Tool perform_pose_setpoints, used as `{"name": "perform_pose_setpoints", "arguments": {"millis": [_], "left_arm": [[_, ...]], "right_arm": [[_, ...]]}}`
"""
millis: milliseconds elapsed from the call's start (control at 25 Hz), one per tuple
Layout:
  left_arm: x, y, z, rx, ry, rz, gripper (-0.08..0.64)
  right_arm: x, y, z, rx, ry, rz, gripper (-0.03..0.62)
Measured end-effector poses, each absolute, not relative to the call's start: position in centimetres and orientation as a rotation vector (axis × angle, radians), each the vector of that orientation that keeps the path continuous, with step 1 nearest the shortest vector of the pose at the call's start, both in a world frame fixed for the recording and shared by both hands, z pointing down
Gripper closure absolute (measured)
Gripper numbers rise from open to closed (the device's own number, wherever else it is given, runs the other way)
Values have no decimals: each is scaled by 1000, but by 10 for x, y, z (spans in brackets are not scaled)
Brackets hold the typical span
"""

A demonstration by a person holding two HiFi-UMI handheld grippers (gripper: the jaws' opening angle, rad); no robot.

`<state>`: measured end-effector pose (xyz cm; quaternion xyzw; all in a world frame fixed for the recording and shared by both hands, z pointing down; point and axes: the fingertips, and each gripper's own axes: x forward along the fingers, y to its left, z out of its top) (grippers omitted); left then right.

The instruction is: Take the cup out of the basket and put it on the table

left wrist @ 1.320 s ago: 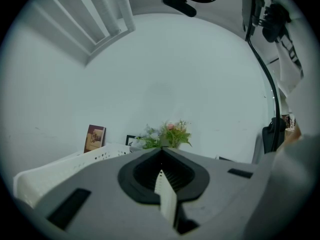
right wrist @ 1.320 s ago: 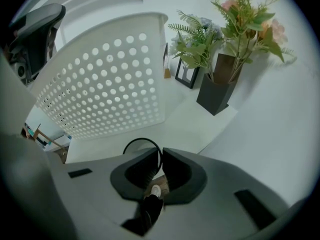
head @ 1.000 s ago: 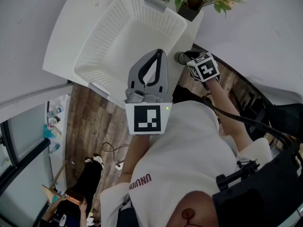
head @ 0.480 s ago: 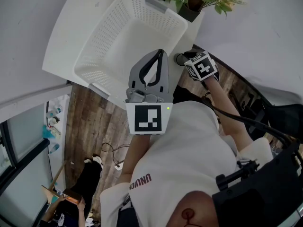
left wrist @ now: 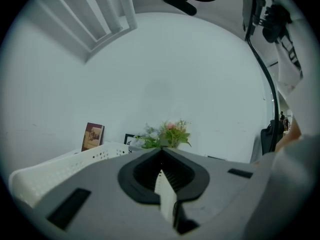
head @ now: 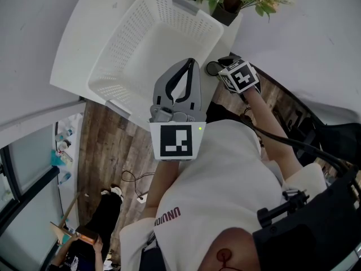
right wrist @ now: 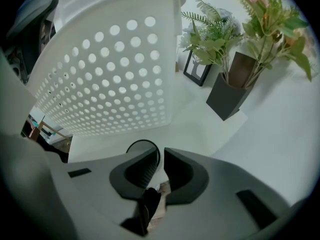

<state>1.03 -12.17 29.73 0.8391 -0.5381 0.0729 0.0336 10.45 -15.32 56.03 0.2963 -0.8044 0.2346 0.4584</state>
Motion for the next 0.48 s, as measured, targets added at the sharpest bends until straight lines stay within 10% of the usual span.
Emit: {"name": "perform_pose_setpoints", "arguments": {"millis": [480], "left_arm": [[13, -123, 297, 2569, -1643, 191, 548]], "right_arm": [[112, -170, 533, 844, -2049, 558, 538]]}}
